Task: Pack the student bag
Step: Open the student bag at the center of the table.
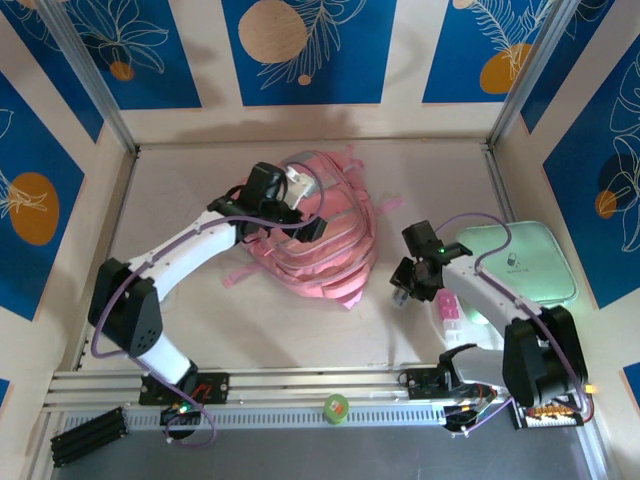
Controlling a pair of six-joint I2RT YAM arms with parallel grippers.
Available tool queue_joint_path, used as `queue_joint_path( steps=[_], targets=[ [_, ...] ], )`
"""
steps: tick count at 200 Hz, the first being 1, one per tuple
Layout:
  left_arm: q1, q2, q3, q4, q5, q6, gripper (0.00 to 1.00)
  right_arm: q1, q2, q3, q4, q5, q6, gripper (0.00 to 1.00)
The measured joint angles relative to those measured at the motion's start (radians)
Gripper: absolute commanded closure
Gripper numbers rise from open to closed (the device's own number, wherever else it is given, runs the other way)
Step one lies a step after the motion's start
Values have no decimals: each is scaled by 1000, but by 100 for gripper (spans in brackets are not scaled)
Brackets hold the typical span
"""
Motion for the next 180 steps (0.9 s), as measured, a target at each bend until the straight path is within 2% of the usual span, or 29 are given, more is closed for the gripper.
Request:
queue_joint_path(
  steps=[46,76,116,165,180],
  targets=[
    [-74,141,145,-169,6,163,14,-40,-65,0,16,-34,0,58],
    [-92,223,233,-264,6,232,24,-48,-71,0,21,-45,0,58],
    [-92,283,276,-312,-10,246,29,-55,-74,0,24,-67,0,58],
    [-92,325,352,-364,-92,231,42,-71,-84,0,32,-77,0,58],
    [-92,325,362,-373,-101,222,50,-74,-84,0,35,-80,0,58]
  ],
)
